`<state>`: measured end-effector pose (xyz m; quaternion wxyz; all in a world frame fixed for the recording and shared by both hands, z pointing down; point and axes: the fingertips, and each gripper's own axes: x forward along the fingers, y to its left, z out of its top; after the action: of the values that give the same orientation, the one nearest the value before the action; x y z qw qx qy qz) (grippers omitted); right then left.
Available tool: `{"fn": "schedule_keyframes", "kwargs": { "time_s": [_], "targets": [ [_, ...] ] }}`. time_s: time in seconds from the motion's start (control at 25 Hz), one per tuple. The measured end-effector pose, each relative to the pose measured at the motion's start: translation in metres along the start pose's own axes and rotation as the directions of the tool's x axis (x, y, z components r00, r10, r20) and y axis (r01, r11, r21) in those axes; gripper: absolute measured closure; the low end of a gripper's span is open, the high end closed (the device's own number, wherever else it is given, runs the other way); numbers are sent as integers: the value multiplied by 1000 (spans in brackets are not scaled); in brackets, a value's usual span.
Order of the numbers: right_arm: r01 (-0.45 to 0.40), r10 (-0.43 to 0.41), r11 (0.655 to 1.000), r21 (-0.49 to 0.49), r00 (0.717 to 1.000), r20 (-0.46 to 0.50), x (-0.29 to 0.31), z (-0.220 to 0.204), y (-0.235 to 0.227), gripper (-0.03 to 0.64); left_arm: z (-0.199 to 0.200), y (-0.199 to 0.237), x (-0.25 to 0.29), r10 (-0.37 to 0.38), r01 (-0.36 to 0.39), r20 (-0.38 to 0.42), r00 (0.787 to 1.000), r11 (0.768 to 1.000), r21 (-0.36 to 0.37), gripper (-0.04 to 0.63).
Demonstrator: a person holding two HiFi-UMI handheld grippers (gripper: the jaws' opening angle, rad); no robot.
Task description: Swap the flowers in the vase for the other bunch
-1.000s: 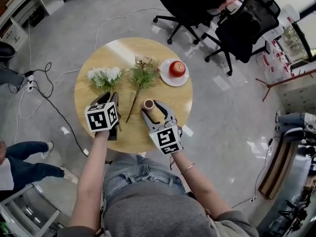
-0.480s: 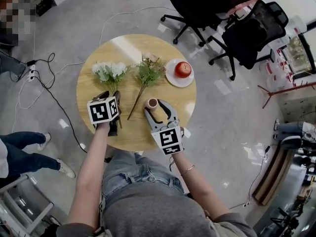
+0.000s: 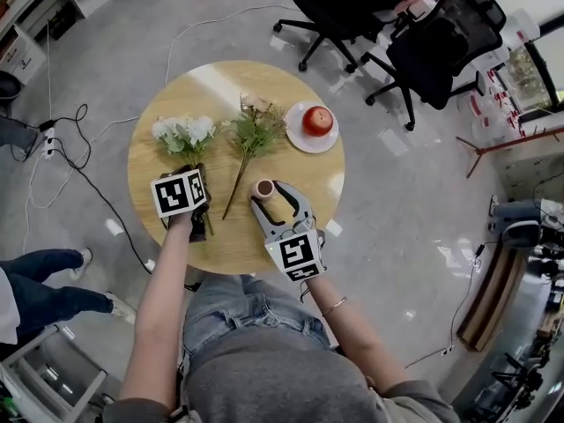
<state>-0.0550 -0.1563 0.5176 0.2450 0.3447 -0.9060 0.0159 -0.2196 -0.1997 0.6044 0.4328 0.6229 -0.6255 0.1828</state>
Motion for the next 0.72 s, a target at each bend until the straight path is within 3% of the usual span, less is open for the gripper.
{"fn": "schedule_keyframes", "kwargs": {
  "time_s": [0.4,0.72],
  "targets": [
    [4,-4,1000,-14,1000,-13,-3,-1,-5,396,-1,-7,6,-33,31,-28,999,998,-51,557],
    [5,-5,1000,-15,1000,-11,-3,-1,-5,396,11,-20,-14,-72,73,34,997,997,-32,565]
  ]
}}
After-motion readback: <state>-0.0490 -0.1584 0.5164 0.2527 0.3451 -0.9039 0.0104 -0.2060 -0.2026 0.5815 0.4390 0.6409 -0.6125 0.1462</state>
